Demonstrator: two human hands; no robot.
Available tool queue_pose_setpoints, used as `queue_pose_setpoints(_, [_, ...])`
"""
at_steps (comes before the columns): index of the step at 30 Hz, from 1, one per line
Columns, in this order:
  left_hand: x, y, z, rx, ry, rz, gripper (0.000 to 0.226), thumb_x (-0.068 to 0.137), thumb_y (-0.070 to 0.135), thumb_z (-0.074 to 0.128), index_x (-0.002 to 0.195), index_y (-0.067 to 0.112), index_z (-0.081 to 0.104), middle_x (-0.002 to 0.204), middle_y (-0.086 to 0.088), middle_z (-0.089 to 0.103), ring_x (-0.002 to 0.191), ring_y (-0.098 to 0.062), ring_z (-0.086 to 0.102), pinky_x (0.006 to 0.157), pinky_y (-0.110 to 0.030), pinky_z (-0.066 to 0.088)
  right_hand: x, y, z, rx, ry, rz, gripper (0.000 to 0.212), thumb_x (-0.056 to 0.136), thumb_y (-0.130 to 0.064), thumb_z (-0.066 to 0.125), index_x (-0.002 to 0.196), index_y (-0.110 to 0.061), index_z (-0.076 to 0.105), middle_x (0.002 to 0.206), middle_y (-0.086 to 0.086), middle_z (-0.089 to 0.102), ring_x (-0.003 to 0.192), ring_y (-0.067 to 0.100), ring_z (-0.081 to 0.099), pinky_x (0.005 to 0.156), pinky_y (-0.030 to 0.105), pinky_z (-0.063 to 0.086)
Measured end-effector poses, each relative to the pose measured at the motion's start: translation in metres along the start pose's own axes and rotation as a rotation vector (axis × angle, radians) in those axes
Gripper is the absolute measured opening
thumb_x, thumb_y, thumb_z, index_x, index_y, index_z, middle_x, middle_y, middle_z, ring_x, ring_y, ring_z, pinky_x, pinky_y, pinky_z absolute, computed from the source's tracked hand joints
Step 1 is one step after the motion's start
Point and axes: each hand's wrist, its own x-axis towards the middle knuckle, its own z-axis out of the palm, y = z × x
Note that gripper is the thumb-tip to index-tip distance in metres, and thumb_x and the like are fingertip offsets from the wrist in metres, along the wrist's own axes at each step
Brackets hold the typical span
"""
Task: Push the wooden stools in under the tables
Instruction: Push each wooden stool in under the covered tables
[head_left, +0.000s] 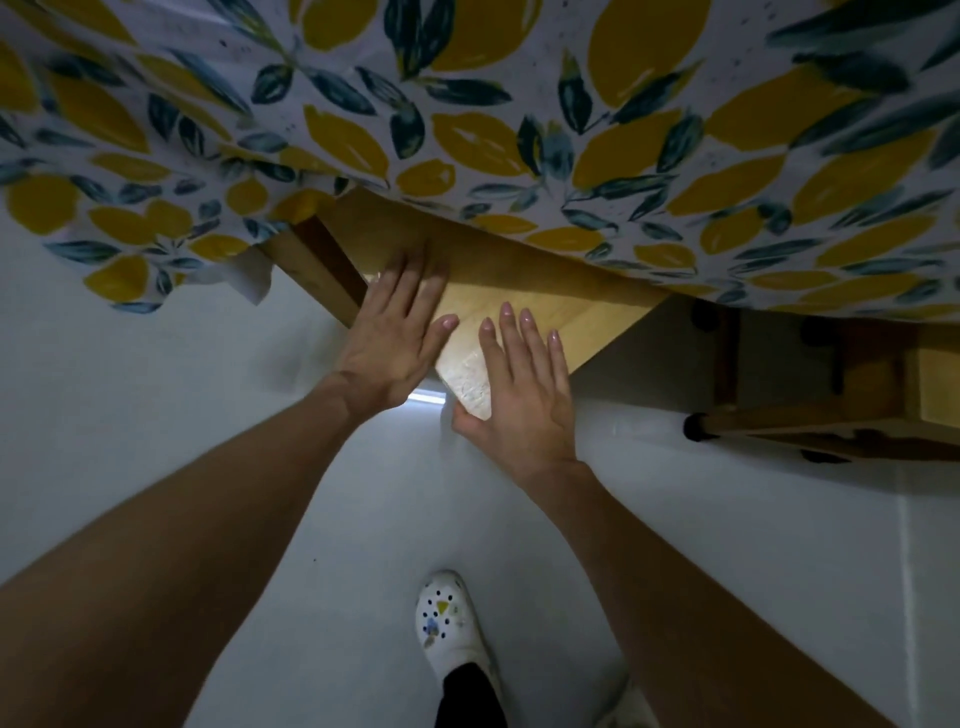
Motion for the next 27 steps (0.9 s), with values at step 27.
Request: queue_pose_setpoints(27, [-0.072,0.071,0.032,-0.035,0.072,-0.264,0.062,0.099,0.05,0.019,0.151,0.022,0.0,0.16,-0.005,-0.006,0.147,-0.026,-0.011,0.119,-0.043,-0.002,-0.037,0.057,-0.016,0.007,-0.147,0.154,0.095,0.089,-0.072,0.015,0.153,-0.004,0.001,0.161,0.016,-0.005,0.149,0.027,-0.01,0.121,0.041,-0.005])
